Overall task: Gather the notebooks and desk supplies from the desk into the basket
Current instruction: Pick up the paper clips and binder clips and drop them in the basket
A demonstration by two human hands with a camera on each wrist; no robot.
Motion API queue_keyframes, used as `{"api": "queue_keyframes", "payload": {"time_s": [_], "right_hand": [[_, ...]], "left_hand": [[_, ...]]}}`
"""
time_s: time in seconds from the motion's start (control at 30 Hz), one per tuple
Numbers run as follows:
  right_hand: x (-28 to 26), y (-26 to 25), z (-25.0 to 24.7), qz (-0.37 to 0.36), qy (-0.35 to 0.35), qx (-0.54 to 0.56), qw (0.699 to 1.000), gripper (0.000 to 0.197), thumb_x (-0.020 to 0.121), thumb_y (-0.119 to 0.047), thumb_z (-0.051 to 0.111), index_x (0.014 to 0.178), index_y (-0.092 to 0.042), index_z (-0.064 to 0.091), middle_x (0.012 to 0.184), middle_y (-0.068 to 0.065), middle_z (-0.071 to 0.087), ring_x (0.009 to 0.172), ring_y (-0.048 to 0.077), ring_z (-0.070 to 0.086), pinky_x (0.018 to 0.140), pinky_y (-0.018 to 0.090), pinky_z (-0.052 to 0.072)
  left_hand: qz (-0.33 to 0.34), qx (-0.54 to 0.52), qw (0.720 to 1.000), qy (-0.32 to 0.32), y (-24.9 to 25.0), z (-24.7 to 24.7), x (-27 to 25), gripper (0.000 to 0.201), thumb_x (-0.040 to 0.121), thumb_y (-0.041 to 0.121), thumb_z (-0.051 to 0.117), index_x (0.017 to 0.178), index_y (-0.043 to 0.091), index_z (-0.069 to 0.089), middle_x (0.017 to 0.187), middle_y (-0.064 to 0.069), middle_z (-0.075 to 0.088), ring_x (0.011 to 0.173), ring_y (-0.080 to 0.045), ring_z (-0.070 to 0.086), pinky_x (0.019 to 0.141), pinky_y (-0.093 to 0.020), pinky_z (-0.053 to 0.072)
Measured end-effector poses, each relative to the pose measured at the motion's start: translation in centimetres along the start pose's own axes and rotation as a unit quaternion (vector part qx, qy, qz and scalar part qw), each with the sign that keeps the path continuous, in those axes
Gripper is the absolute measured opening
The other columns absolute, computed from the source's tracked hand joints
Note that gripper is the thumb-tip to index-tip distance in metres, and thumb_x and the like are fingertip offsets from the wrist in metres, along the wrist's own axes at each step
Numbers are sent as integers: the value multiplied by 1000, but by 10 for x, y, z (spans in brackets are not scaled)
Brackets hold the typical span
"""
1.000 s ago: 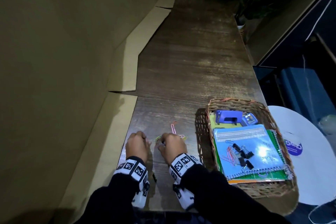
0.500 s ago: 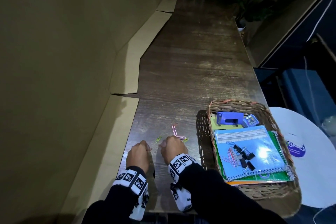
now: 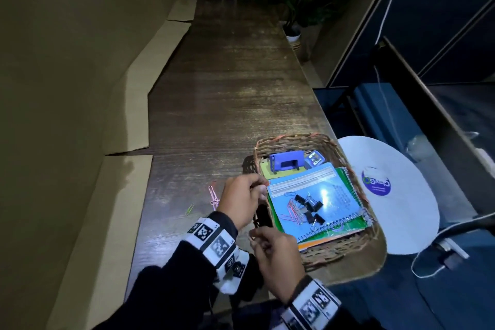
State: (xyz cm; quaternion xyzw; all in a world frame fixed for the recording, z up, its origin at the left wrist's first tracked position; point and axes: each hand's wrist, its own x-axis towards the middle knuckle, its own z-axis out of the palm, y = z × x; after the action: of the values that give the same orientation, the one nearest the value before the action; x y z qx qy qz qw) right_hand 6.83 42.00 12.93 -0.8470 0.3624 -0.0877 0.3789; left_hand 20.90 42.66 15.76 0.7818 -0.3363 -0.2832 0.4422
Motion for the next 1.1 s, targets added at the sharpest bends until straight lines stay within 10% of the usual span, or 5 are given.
{"api": "queue_keyframes", "payload": {"time_s": [0.3, 0.43, 0.6, 0.73, 1.1], "right_hand": [[-12, 36, -56, 30, 175, 24, 984, 19, 77, -11, 61, 89, -15, 75, 76, -4, 75, 75, -5, 61, 65, 12, 49], [-1, 39, -61, 48, 193, 47, 979, 29, 84, -1, 62, 110, -12, 70, 96, -2, 73, 86, -4, 64, 77, 30, 58], [9, 20, -46, -1, 119, 82, 989, 32, 85, 0, 58, 112, -12, 68, 110, -8, 64, 102, 3, 60, 81, 6, 50], [31, -3, -2, -52, 20, 50, 997, 26, 81, -9, 58, 103, -14, 71, 101, 1, 71, 86, 11, 67, 80, 26, 58], [99, -37, 83, 137, -91, -132, 977, 27, 82, -33, 68, 97, -11, 66, 101, 10, 69, 94, 27, 65, 74, 27, 47]], "left_hand": [[22, 169, 981, -95, -4, 38, 9, 53, 94, -3, 39, 144, 16, 36, 156, -6, 27, 145, -22, 23, 117, -28, 18], [-23, 171, 984, -34, -31, 17, -2, 49, 94, 5, 46, 141, 18, 40, 155, -2, 29, 141, -22, 31, 117, -33, 21], [-152, 192, 968, 64, -87, -26, -27, 30, 88, 20, 59, 119, 16, 61, 128, -8, 59, 116, -26, 56, 100, -38, 44], [-215, 205, 948, 114, -128, -48, -50, 23, 86, 22, 61, 105, 12, 68, 112, -13, 67, 100, -28, 64, 91, -33, 48], [-220, 192, 945, 148, -148, -49, -64, 17, 86, 18, 62, 101, 14, 68, 111, -9, 62, 93, -25, 64, 88, -33, 53]]}}
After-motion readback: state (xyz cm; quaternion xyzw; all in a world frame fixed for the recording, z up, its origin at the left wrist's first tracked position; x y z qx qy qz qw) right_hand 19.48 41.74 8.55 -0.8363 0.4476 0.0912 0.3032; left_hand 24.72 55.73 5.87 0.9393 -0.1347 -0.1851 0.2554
